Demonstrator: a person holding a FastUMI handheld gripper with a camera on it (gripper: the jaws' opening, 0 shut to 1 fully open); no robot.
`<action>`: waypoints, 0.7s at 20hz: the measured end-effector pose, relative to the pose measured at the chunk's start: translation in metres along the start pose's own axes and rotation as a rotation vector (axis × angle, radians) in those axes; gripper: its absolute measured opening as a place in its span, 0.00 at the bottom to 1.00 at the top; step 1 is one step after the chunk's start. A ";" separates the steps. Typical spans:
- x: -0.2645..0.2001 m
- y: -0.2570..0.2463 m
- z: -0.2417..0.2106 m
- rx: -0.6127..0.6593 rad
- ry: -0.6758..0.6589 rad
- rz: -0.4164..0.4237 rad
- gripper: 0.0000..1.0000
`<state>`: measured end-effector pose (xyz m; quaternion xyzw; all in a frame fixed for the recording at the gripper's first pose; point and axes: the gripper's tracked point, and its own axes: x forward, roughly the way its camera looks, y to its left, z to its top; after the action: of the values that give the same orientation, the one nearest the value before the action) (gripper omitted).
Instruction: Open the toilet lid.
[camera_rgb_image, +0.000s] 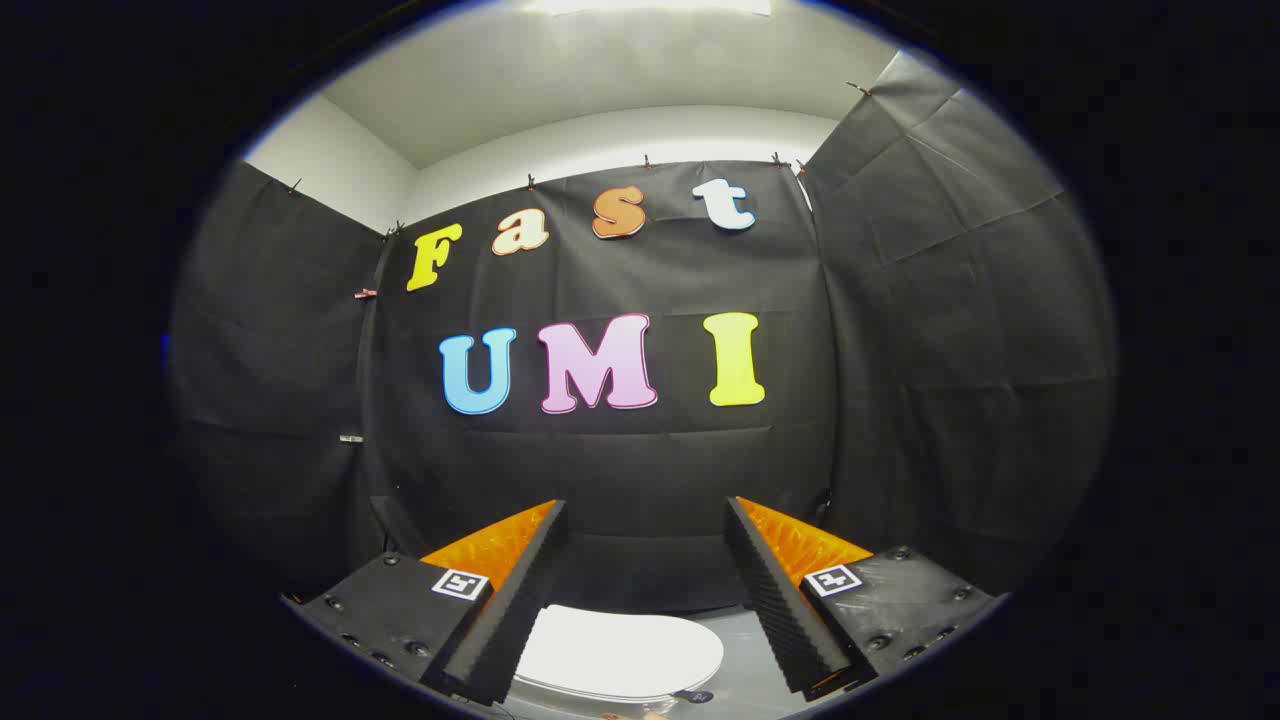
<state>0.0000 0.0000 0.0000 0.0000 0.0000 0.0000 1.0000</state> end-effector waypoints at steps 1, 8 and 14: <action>0.000 0.000 0.000 -0.001 0.000 0.002 0.99; 0.000 0.002 0.000 0.000 0.001 0.005 0.99; 0.001 -0.001 0.003 0.005 -0.003 -0.002 0.99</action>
<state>0.0008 -0.0011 0.0027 0.0023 -0.0014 -0.0010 1.0000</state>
